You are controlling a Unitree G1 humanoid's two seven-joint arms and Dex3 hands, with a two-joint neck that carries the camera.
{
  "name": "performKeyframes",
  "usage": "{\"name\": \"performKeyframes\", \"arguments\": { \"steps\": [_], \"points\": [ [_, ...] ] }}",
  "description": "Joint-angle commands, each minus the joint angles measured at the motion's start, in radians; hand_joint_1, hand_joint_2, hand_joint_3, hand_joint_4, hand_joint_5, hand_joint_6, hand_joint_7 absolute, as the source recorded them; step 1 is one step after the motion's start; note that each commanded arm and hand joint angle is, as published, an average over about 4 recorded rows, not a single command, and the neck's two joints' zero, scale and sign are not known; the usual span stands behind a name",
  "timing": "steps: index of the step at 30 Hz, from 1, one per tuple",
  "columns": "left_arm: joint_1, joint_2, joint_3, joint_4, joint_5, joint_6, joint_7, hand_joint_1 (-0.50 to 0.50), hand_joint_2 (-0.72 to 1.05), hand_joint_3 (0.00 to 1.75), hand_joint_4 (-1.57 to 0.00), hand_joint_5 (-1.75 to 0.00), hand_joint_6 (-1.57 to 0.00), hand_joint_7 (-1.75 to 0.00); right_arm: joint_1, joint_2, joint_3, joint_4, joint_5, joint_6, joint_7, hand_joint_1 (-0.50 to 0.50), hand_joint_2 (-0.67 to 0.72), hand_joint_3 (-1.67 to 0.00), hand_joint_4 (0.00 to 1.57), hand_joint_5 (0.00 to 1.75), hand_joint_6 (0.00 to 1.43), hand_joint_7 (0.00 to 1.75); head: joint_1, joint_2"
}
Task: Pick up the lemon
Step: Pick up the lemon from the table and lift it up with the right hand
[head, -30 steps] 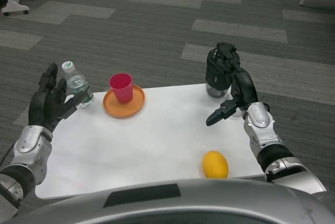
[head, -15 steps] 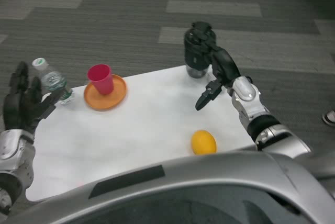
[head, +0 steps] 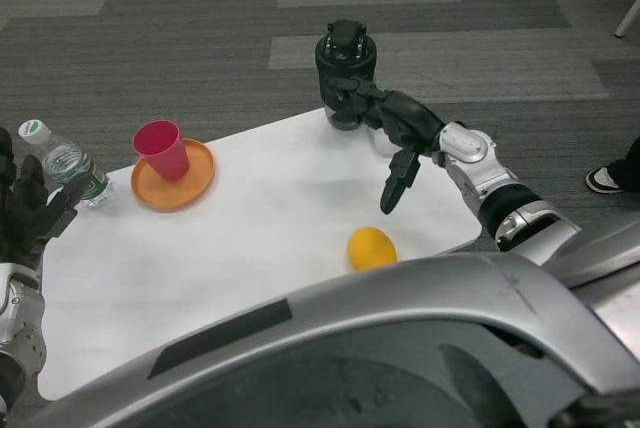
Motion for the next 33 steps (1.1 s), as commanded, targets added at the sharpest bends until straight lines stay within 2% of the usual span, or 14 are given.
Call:
{"name": "performKeyframes", "arguments": {
  "steps": [1, 5, 6, 10, 13, 15, 16, 20, 23, 27, 33],
  "points": [
    [-0.024, 0.012, 0.003, 0.0, 0.003, 0.009, -0.004, 0.5, 0.78, 0.02, 0.0, 0.0, 0.0, 0.0, 0.018, -0.02, 0.008, -0.01, 0.003, 0.018, 0.025, 0.21, 0.12, -0.24, 0.0, 0.87, 0.0, 0.14, -0.002, 0.001],
    [-0.03, 0.012, 0.003, 0.0, 0.007, 0.013, -0.003, 0.5, 0.78, 0.07, 0.0, 0.0, 0.0, 0.0, 0.037, -0.028, 0.042, -0.004, 0.003, 0.026, 0.049, 0.19, 0.09, -0.26, 0.0, 0.95, 0.0, 0.14, -0.012, 0.005],
    [-0.032, 0.012, 0.002, 0.0, 0.008, 0.014, -0.003, 0.5, 0.78, 0.09, 0.0, 0.0, 0.0, 0.0, 0.041, -0.029, 0.056, 0.0, 0.003, 0.027, 0.052, 0.18, 0.09, -0.28, 0.0, 0.92, 0.0, 0.14, -0.012, 0.006],
    [-0.04, 0.011, -0.004, 0.002, 0.011, 0.017, -0.004, 0.5, 0.78, 0.09, 0.0, 0.0, 0.0, 0.0, 0.063, -0.024, 0.078, 0.032, 0.003, 0.026, 0.053, 0.17, -0.02, -0.32, 0.0, 0.63, 0.0, 0.07, -0.008, 0.006],
    [-0.044, 0.011, -0.008, 0.003, 0.011, 0.019, -0.005, 0.5, 0.78, 0.07, 0.0, 0.0, 0.0, 0.0, 0.082, -0.021, 0.078, 0.038, 0.003, 0.025, 0.053, 0.17, -0.03, -0.32, 0.0, 0.65, 0.0, 0.07, -0.011, 0.004],
    [-0.045, 0.011, -0.01, 0.004, 0.01, 0.02, -0.006, 0.5, 0.78, 0.04, 0.0, 0.0, 0.0, 0.0, 0.095, -0.023, 0.076, 0.04, 0.003, 0.025, 0.054, 0.17, -0.03, -0.36, 0.0, 0.56, 0.0, 0.07, -0.009, 0.001],
    [-0.046, 0.011, -0.011, 0.005, 0.01, 0.021, -0.006, 0.5, 0.78, 0.04, 0.0, 0.0, 0.0, 0.0, 0.102, -0.025, 0.075, 0.042, 0.003, 0.025, 0.054, 0.17, -0.02, -0.38, 0.0, 0.53, 0.0, 0.07, -0.009, 0.0],
    [-0.046, 0.011, -0.012, 0.006, 0.011, 0.021, -0.006, 0.5, 0.78, 0.09, 0.0, 0.0, 0.0, 0.0, 0.125, -0.027, 0.051, 0.068, 0.003, 0.025, 0.058, 0.18, 0.09, -0.38, 0.0, 0.68, 0.0, 0.07, -0.008, -0.002],
    [-0.046, 0.011, -0.012, 0.006, 0.011, 0.021, -0.006, 0.5, 0.78, 0.09, 0.0, 0.0, 0.0, 0.0, 0.133, -0.027, 0.048, 0.092, 0.003, 0.025, 0.064, 0.21, 0.12, -0.32, 0.0, 0.68, 0.0, 0.07, -0.003, -0.001],
    [-0.044, 0.012, -0.012, 0.005, 0.008, 0.021, -0.006, 0.5, 0.78, 0.09, 0.0, 0.0, 0.0, 0.0, 0.14, -0.025, 0.047, 0.121, 0.003, 0.026, 0.07, 0.21, 0.2, -0.32, 0.0, 0.68, 0.0, 0.07, -0.006, -0.003],
    [0.002, 0.04, 0.027, -0.018, 0.007, 0.012, -0.016, 0.5, 0.72, 0.09, 0.0, 0.0, 0.0, 0.0, 0.129, -0.017, 0.097, 0.191, 0.003, 0.027, 0.078, 0.21, 0.22, -0.32, 0.0, 0.68, 0.0, 0.07, -0.013, -0.002]
  ]
}}
